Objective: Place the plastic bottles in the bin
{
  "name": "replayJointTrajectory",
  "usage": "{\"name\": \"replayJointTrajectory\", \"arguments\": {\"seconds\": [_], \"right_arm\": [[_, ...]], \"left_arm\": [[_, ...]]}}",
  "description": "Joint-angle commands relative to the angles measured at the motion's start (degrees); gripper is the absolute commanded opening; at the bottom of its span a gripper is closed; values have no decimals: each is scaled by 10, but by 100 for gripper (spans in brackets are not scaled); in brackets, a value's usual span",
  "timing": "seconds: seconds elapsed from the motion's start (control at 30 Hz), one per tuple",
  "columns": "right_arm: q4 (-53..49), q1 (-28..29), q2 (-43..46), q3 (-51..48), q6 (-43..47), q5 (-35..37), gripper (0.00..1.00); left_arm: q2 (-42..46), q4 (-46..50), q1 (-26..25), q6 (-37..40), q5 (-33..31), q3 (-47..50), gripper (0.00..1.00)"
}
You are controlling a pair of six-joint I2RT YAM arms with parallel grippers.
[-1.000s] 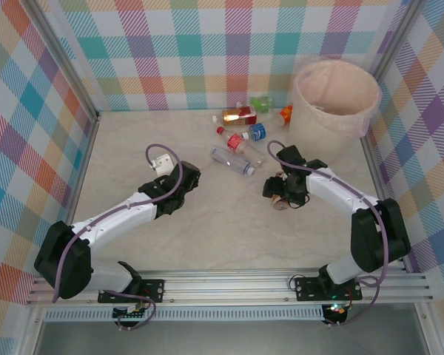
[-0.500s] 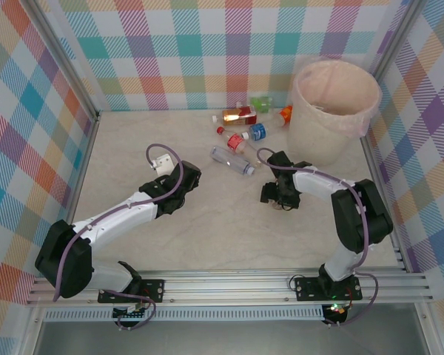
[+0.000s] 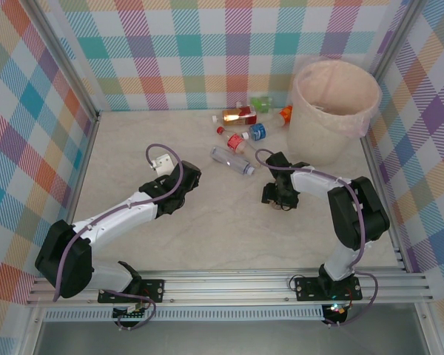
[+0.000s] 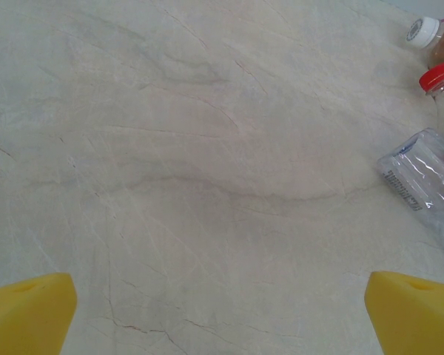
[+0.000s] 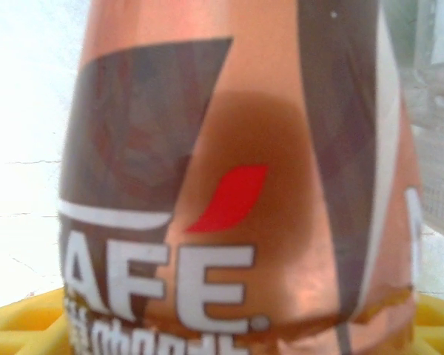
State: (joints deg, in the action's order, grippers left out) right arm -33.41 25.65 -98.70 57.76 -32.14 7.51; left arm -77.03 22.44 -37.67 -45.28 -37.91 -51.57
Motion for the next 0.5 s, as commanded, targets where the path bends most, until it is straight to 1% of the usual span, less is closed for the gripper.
{"name": "replayJointTrajectory", "arguments": {"seconds": [0.0, 0.23, 0.47], "right_arm": [[31, 7, -9, -2, 13, -14, 67], [39, 9, -1, -4, 15, -24, 61], [70, 9, 50, -29, 26, -34, 54]], "left_arm": [[-1, 11, 8, -5, 0, -15, 100], [-2, 12, 8, -4, 2, -15, 100], [1, 10, 8, -5, 2, -14, 100]]}}
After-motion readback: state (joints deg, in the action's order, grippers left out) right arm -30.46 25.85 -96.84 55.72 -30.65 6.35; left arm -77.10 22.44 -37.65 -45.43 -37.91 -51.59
